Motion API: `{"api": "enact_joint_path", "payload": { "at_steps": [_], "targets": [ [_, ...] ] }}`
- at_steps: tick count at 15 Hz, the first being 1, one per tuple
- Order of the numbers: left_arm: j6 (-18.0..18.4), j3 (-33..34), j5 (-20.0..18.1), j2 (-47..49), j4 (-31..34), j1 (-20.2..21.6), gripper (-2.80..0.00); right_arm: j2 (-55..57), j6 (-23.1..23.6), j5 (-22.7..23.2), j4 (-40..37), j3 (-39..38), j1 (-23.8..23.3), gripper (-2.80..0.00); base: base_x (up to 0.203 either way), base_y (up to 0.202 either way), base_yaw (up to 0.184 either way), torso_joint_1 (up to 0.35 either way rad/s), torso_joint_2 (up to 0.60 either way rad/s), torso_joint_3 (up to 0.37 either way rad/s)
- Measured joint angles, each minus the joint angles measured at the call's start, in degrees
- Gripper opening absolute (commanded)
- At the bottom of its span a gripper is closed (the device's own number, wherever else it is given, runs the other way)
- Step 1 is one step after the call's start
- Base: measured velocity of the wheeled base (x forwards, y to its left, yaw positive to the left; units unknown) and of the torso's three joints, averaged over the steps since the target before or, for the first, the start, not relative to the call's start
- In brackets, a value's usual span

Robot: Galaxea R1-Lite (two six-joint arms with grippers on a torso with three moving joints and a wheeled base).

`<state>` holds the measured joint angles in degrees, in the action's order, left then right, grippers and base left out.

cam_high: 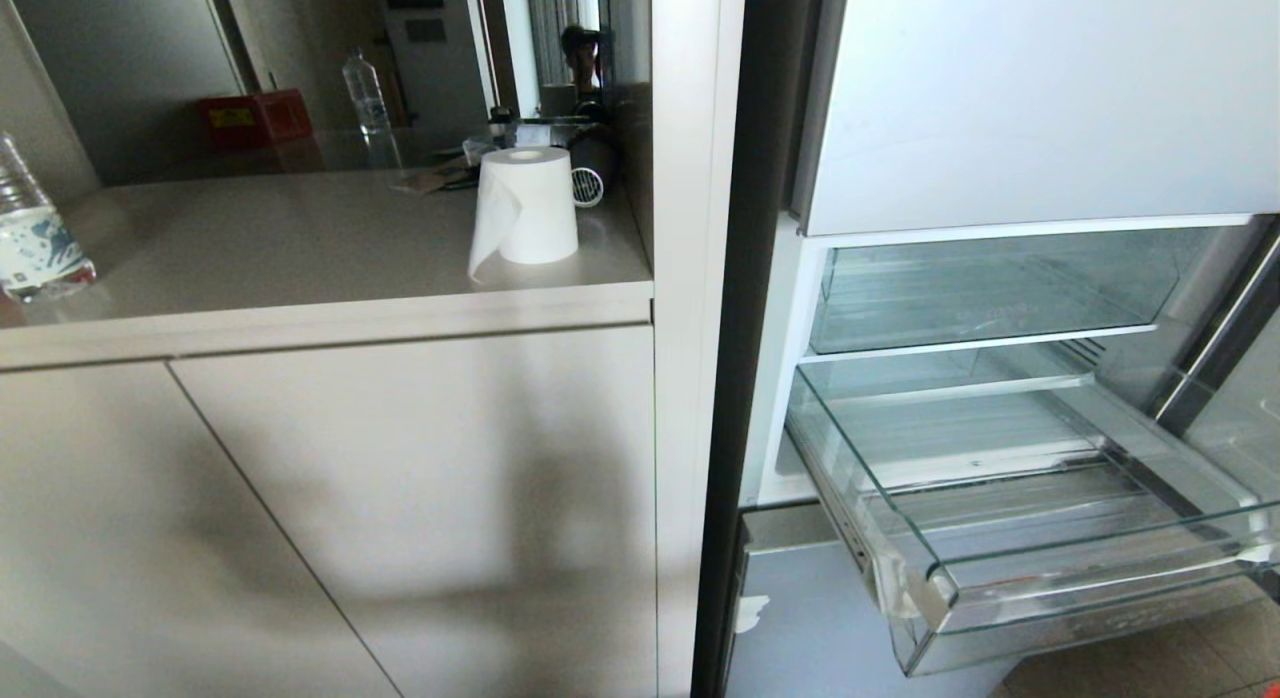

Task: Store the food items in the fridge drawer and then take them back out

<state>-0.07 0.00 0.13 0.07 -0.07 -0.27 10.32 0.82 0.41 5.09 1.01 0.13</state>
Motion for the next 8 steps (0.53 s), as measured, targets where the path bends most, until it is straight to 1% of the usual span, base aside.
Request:
{"api": "enact_joint_path", "payload": {
  "at_steps": [2,8],
  "targets": [
    [0.0,0.0,0.0,0.0,0.0,0.0,-2.8,9.3,-0.3,0.0,2.2,4.7,-0.2,-2.8,0.0,0.0,0.0,0.0,0.0,0.0],
    [0.0,0.0,0.0,0.0,0.0,0.0,-2.8,41.5,-1.2,0.2,-3.3,29.8,-0.5,-2.8,0.0,0.0,0.0,0.0,0.0,0.0]
  ]
}}
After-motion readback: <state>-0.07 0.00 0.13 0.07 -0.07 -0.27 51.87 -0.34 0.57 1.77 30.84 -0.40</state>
